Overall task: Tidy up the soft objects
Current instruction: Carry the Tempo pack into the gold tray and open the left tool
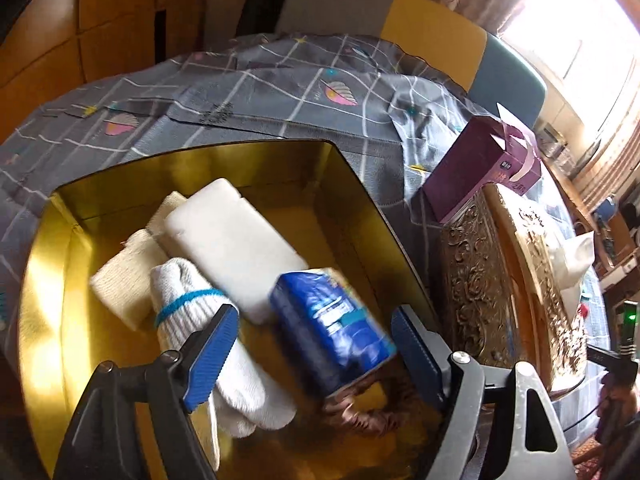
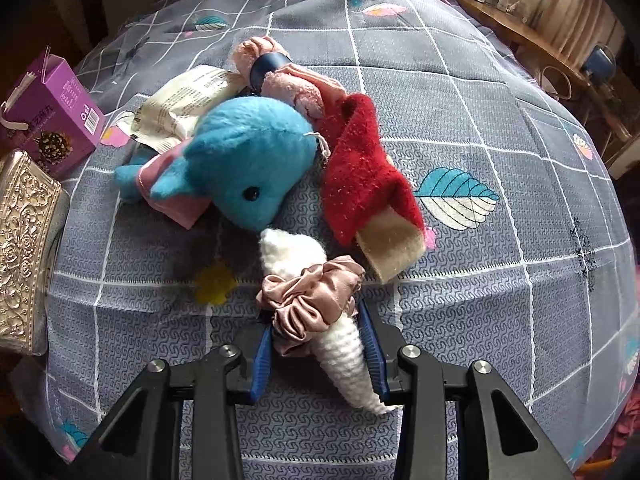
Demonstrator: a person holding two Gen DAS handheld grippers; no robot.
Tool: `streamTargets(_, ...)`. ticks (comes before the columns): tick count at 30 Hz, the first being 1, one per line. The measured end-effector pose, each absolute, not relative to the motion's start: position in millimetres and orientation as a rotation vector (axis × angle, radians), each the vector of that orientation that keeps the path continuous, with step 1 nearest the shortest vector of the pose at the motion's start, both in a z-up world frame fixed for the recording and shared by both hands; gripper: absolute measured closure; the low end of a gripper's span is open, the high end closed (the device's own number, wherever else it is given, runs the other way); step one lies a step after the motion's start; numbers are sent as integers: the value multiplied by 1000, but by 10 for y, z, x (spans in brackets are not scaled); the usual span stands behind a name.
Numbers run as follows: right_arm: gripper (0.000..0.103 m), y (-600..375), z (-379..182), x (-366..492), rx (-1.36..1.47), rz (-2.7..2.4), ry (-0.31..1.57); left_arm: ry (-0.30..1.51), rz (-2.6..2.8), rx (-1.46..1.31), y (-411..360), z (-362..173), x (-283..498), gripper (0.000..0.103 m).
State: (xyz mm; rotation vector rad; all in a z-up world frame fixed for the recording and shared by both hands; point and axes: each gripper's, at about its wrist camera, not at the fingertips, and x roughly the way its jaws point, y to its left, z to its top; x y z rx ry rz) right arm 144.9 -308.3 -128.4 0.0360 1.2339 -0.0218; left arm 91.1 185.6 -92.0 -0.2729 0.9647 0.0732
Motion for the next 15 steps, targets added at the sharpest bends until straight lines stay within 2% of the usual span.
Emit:
streamTargets(8,64,-3076,-1253,1428,33,-22,1225,862,186,-87,1600,-722,572,23)
streamTargets(15,71,-3047,-1156,1368,31,-9,1196,845,130,-42,1502,-637,439,23)
